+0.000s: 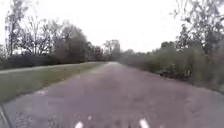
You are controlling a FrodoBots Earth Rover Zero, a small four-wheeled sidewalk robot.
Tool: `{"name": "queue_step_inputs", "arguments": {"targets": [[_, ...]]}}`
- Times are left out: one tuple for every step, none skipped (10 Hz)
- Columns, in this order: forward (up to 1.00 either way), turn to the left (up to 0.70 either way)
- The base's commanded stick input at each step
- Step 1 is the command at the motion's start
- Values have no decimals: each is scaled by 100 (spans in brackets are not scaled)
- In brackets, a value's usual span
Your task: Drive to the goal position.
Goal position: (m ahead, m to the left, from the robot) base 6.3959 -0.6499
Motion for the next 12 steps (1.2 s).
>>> {"name": "queue_step_inputs", "arguments": {"targets": [[70, 0], [70, 0], [70, 0], [70, 0], [70, 0], [70, 0], [70, 0], [70, 0], [70, 0], [70, 0], [70, 0], [70, 0]]}}
